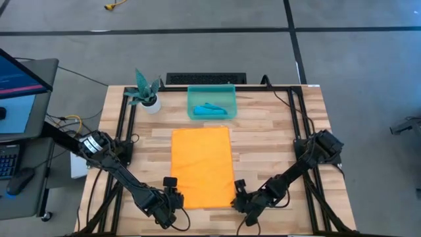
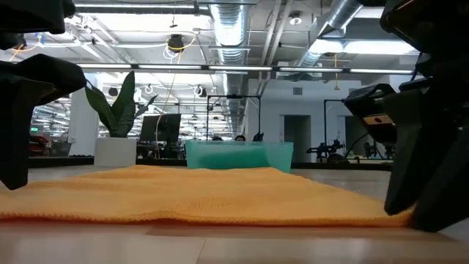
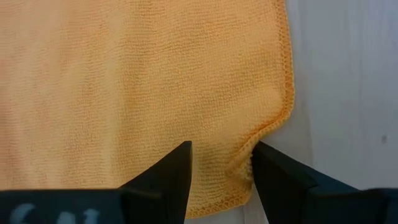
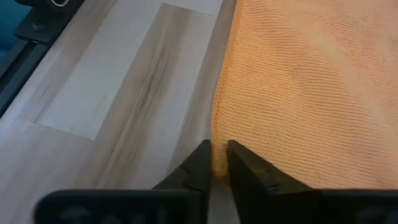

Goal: Roll microfiber towels into tight, uniform cylinder then place into a basket
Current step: Roll the orange microfiber cloth

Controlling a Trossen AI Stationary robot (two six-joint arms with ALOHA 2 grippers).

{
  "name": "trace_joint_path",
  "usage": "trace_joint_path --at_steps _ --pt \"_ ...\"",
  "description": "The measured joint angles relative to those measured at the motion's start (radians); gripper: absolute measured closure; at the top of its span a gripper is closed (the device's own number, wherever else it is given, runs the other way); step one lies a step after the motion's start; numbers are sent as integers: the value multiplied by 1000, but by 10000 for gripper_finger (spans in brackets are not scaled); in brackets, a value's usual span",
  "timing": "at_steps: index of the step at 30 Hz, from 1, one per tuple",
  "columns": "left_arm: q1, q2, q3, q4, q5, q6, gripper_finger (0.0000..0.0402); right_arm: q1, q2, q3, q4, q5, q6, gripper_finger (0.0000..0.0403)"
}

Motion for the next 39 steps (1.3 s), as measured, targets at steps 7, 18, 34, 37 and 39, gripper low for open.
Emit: trace_joint_path --at_steps 7,18,34,37,39 --pt "0 0 0 0 -30 -1 301 -8 -1 -1 -18 4 -4 393" --pt "0 0 0 0 -30 4 394 -8 5 105 -183 7 -9 395" --pt "-10 -1 76 -94 -31 10 400 61 6 326 -480 150 -1 390" --pt "-20 -1 144 -178 -45 9 400 75 5 349 -494 172 -1 394" --pt "-29 -2 186 -227 -61 7 400 84 5 365 -512 189 -4 398"
